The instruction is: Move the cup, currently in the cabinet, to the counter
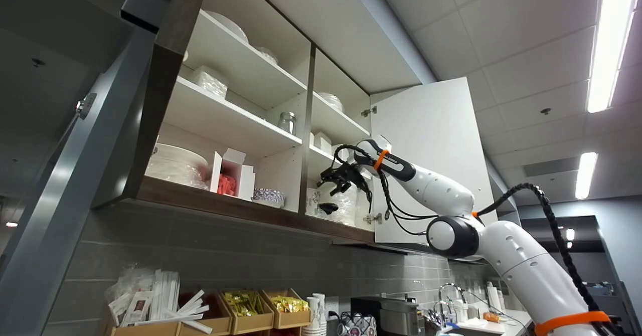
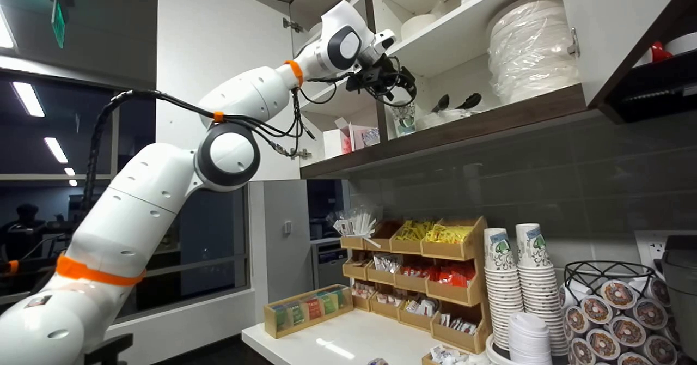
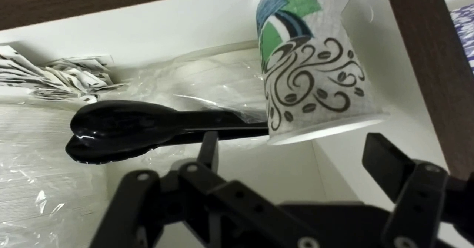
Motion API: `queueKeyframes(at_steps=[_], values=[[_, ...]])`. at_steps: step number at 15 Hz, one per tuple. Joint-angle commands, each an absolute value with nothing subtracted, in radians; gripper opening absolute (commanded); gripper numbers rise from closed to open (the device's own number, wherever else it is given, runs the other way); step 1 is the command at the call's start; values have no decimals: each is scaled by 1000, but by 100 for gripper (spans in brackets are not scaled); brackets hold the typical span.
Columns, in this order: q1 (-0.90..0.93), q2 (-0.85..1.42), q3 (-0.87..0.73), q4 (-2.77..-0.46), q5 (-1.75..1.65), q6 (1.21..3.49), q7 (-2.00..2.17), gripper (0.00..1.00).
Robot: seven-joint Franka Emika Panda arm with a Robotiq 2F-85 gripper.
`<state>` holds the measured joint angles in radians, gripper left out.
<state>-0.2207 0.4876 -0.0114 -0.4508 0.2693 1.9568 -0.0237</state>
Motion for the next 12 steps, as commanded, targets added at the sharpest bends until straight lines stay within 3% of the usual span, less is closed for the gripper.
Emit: queueKeyframes(at_steps=[1,4,5,6,8,12], values=[[-216,488,2,-460,231,1954,0,100],[-211,498,-2,-453,205,1940,0,100],[-211,496,-1,-455,202,1936,1,95],[-210,492,-2,-461,198,1933,0,73],[-209,486,-4,-469,191,1926,5,69],[-206,491,-9,-459,175,1901,24,37]])
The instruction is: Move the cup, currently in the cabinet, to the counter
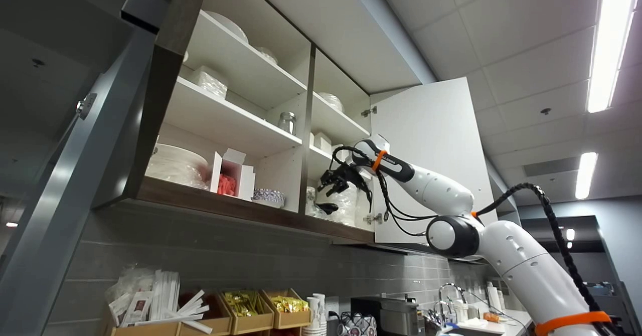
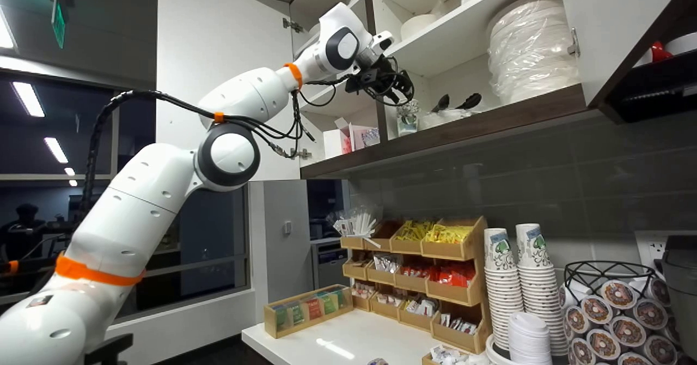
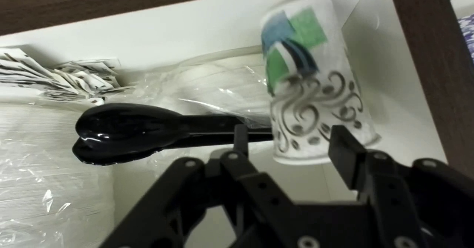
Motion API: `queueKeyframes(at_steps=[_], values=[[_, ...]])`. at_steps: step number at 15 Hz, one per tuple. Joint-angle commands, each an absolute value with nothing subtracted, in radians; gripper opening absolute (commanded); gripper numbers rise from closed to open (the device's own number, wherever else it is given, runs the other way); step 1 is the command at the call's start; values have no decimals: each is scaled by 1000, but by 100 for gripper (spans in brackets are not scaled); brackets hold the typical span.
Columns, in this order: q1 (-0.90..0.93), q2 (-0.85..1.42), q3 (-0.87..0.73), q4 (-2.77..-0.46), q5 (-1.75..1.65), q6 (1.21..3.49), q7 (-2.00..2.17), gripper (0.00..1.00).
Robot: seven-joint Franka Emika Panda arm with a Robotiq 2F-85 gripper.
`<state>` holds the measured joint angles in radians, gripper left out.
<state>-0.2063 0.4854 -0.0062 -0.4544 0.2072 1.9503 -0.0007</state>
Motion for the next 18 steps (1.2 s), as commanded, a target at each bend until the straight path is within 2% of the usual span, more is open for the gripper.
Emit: queueKeyframes(at_steps=[1,4,5,6,8,16,18], values=[[-204,506,-13,-439,163,1879,29,29],[-202,520,-17,-435,140,1843,40,5],[-201,523,-18,-433,133,1837,44,16],[-201,524,-18,-430,131,1836,48,41],[-202,518,-17,-427,128,1837,52,41],[-200,455,-13,-454,131,1867,57,98],[-196,451,-15,-450,126,1879,55,100]])
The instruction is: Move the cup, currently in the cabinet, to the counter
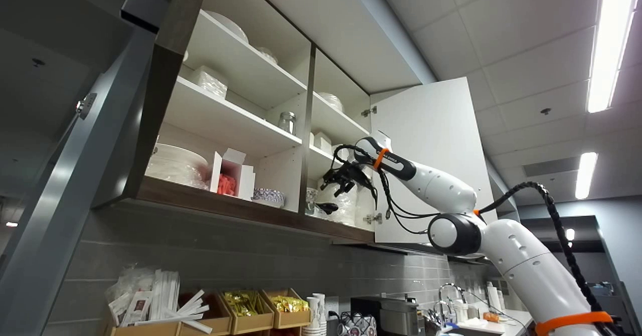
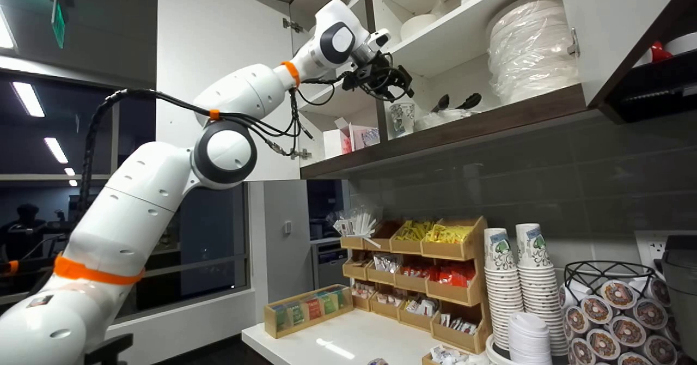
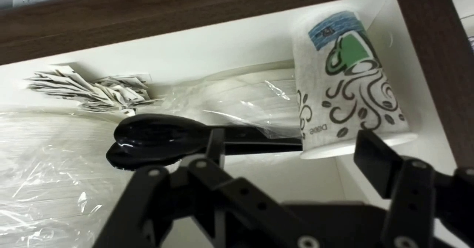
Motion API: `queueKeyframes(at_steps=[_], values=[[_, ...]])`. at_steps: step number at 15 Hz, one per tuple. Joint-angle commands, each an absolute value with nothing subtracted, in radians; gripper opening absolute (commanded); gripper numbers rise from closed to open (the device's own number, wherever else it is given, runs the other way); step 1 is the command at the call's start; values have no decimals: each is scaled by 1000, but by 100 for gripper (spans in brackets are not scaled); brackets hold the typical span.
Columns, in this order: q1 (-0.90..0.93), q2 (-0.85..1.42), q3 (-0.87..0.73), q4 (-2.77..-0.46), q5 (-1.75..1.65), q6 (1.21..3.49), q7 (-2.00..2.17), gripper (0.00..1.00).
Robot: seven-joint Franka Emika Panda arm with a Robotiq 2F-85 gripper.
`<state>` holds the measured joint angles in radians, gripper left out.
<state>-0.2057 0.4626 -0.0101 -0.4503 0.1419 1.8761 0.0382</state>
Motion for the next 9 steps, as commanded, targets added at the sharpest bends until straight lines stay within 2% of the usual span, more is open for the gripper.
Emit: queueKeyframes(at_steps=[1,9], values=[[-194,449,-15,-450,125,1884,55,100],[-179,480,-22,-451,100,1990,36,100]])
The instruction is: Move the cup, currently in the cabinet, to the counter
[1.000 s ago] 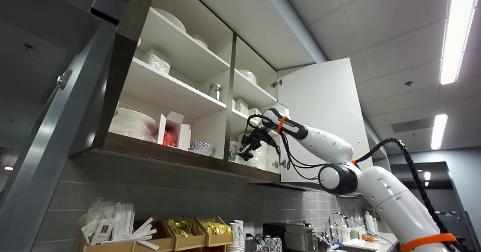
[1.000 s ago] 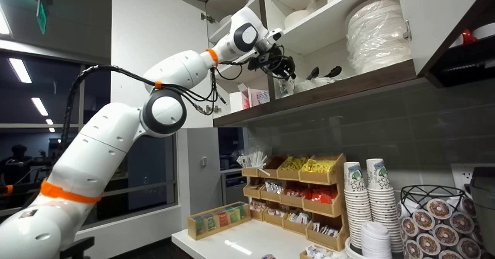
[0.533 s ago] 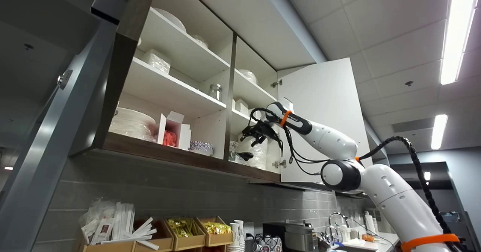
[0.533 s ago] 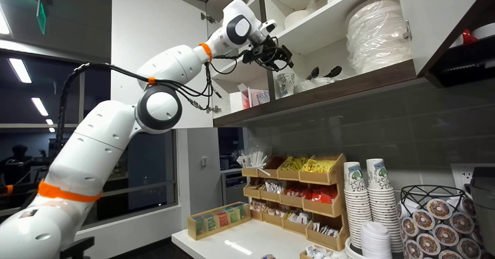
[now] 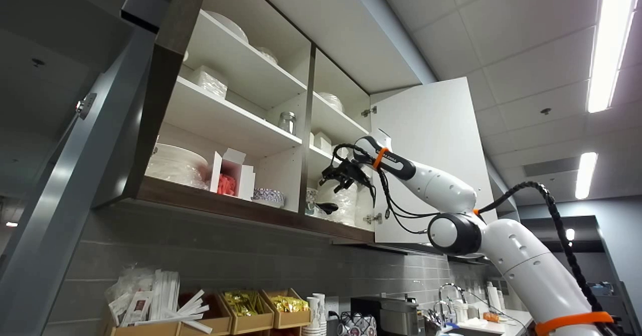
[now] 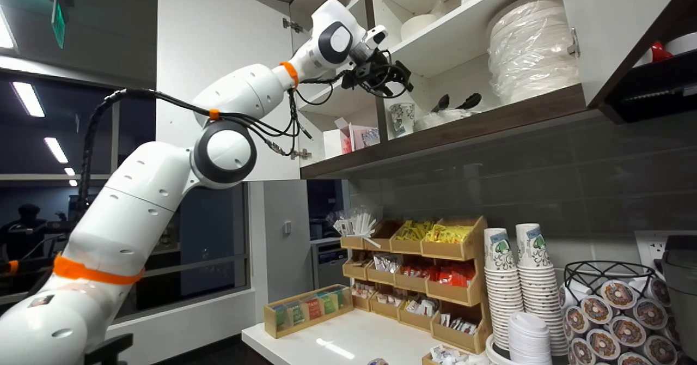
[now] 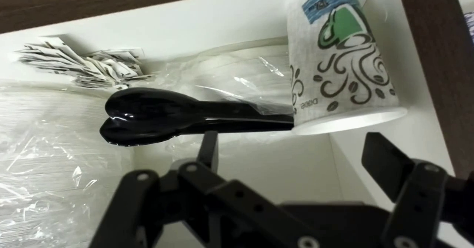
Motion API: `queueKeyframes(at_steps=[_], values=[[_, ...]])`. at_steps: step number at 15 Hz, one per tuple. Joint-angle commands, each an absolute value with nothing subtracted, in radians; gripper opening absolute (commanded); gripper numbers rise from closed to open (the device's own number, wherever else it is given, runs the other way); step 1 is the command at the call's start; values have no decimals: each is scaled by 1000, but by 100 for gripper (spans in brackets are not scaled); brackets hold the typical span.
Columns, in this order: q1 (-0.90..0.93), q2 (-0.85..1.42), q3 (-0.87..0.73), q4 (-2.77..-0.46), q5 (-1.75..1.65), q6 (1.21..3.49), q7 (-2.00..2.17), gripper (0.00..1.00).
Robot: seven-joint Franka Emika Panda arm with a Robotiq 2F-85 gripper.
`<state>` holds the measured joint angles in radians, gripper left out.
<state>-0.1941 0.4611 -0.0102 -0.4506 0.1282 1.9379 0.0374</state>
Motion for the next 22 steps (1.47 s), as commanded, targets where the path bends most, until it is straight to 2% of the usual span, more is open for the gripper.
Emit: queueKeyframes(at_steps=[1,8,22], values=[[-178,488,-22,-452,95,2007,35,100],[-170,526,-15,-446,91,2069,31,100],[-142,516,-29,-456,32,1940,5,100]])
